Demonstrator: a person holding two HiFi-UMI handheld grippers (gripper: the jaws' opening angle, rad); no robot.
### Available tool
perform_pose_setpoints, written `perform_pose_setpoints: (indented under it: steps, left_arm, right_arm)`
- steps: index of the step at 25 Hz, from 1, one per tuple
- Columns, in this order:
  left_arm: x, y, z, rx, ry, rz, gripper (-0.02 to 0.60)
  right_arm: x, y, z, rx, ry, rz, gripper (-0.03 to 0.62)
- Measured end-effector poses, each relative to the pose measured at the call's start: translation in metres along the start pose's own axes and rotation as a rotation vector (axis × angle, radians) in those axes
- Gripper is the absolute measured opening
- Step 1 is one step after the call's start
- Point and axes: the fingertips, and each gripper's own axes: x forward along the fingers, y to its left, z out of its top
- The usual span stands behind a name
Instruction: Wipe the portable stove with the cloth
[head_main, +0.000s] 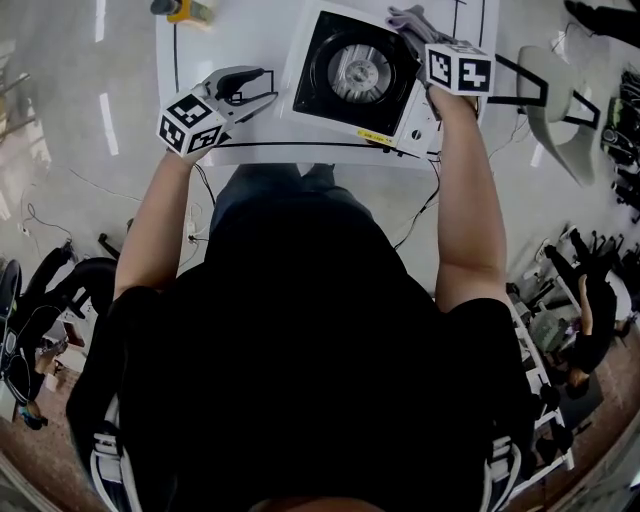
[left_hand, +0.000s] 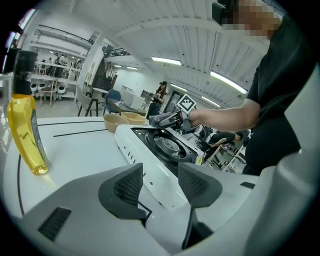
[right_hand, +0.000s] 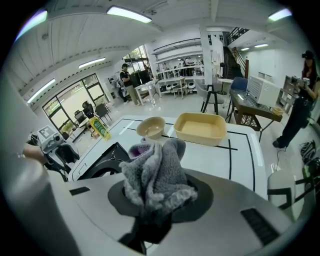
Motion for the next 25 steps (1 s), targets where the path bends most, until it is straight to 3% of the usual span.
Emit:
perform_pose_setpoints:
  steps: [9,16,19,25]
  left_arm:
    - [0.012,-0.025,0.006,0.007,0.003,-0.018,0.233]
    - [0.013,-0.034,0.009,0.013,-0.003,-0.011,0.233]
    - [0.015,-0.04,0.004,0.014,0.001,-0.016,0.232]
    - [0.012,-0.046,-0.003,0.011,0.003,-0.017,0.233]
  right_arm:
    - [-0.04,-0.044,-0.027,0.057,-0.001,-0.059,0.114]
    - [-0.062,-0.065,-0.033,0.041,-0.026,-0.122,0.114]
    - [-0.069,-0.08,-0.033,-0.018,-0.024,-0.21,0.114]
    - [-0.07,-0.091,-0.045,-0.27,0.062,-0.4,0.113]
